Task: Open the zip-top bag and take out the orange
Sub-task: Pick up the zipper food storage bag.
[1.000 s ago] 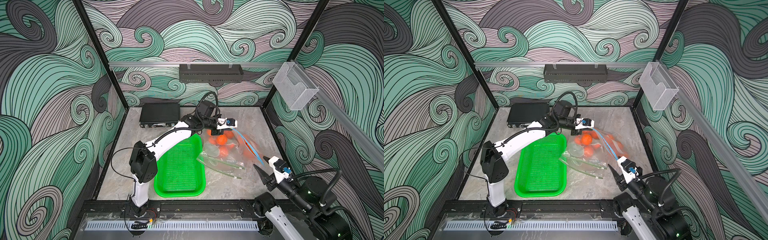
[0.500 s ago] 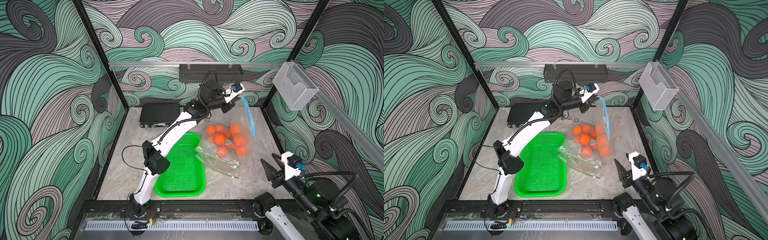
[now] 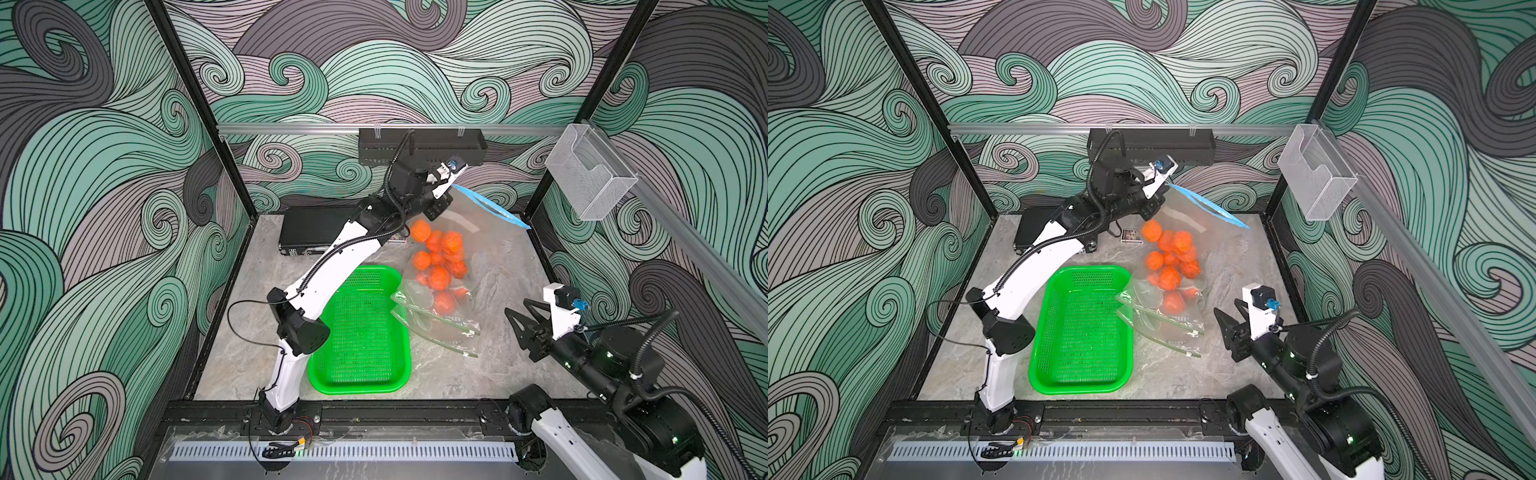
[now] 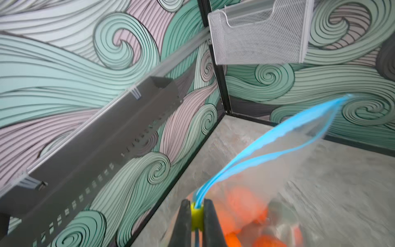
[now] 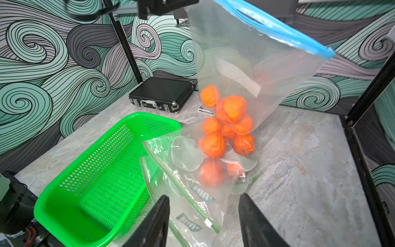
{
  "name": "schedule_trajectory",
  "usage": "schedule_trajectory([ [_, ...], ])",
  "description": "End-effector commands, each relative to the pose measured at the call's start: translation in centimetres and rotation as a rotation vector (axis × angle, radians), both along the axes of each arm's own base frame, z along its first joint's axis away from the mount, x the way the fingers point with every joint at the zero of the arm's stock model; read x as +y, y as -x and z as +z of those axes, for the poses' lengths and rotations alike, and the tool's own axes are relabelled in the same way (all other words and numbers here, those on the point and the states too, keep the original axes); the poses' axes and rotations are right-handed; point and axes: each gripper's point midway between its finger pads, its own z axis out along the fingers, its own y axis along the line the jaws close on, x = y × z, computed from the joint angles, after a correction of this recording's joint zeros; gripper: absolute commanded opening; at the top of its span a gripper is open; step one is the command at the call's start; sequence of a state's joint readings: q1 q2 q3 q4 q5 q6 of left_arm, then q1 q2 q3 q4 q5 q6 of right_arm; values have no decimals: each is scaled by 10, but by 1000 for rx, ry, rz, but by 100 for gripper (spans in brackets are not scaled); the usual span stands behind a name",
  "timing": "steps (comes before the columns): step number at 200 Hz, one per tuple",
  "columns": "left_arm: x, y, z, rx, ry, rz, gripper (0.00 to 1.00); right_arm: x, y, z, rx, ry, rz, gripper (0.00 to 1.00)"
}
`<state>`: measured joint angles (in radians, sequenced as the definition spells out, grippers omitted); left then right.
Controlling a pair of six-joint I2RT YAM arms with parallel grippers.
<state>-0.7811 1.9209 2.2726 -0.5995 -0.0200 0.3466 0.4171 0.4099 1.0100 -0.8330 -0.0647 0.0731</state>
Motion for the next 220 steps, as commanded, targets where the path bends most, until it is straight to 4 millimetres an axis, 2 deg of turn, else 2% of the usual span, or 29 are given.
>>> schedule_trajectory([
  [1, 15, 55, 3, 86, 71, -93, 0, 12, -4, 7, 51, -89, 22, 54],
  [18, 13, 84, -19, 162, 155, -154, 0, 17, -10, 2, 114, -130, 12, 52],
  [41, 5, 121, -71, 301, 112, -248, 0, 25, -14, -1, 176, -179, 21, 45],
  [63, 3, 141, -115, 396, 61, -267, 0, 29, -16, -5, 218, -210, 17, 39],
  [97, 7, 166, -154, 427, -13, -334, 0, 27, -17, -14, 244, -174, 6, 39],
  [117, 18, 174, -164, 415, -69, -344, 0, 32, -16, -28, 272, -102, 57, 50],
  [130, 25, 179, -178, 419, -124, -360, 0, 38, -14, -39, 317, -68, 101, 52],
  [134, 30, 183, -169, 392, -119, -371, 0, 40, -13, -42, 326, -62, 116, 53],
  [144, 35, 186, -171, 379, -135, -375, 0, 47, -10, -51, 337, -36, 168, 54],
  [155, 40, 185, -169, 362, -137, -357, 0, 43, -14, -61, 336, 7, 155, 54],
  [162, 41, 184, -166, 351, -135, -350, 0, 39, -18, -64, 320, 27, 136, 56],
  [174, 43, 187, -163, 332, -139, -366, 0, 43, -17, -63, 263, 93, 205, 58],
  [197, 45, 201, -164, 296, -166, -464, 0, 12, -50, -48, 262, 114, -57, 67],
  [220, 45, 217, -172, 282, -176, -555, 0, 16, -81, -47, 350, 118, -95, 69],
])
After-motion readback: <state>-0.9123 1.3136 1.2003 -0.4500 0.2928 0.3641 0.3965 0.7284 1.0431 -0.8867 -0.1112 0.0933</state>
